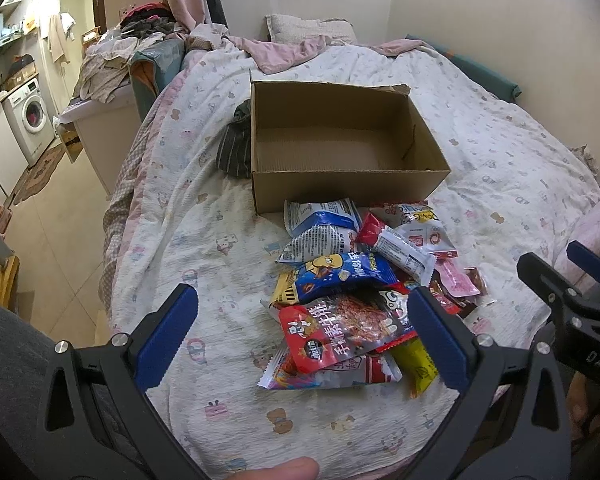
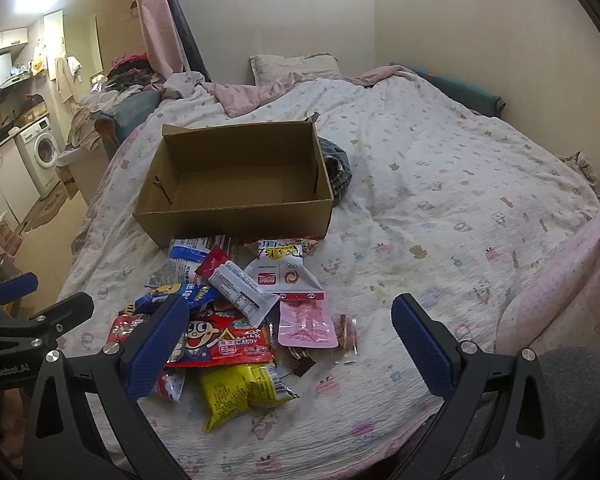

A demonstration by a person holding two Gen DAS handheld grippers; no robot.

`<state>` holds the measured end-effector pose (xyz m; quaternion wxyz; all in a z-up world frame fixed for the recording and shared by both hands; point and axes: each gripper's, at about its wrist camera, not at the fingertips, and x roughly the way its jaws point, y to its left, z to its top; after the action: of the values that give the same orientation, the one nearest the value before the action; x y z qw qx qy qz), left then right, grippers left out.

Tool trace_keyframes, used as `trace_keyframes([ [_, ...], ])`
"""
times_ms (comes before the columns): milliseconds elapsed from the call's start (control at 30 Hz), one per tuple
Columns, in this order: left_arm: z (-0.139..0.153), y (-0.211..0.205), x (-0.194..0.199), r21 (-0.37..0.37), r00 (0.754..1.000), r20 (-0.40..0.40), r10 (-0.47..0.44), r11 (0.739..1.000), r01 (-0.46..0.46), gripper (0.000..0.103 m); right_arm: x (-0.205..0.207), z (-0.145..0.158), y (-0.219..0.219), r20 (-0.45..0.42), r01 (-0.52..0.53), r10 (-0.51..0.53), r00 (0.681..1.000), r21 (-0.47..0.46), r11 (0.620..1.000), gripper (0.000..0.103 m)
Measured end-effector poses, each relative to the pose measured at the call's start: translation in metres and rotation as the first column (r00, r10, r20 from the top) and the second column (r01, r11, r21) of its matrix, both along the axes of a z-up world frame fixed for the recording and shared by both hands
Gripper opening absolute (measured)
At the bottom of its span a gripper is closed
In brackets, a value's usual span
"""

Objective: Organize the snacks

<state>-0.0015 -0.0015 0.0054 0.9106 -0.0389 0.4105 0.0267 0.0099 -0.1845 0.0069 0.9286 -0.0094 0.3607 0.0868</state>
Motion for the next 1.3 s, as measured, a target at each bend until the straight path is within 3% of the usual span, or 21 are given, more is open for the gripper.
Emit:
trace_keyframes([
  [1300,-0.0023,0.0030,-0.0038,0.003,1.000,-0.009,0.000,1.000,0.000,0.103,0.0018,-0.0035,0.0007,-0.014,0.009,-0.009,1.000,0.008,1.000,0.103],
])
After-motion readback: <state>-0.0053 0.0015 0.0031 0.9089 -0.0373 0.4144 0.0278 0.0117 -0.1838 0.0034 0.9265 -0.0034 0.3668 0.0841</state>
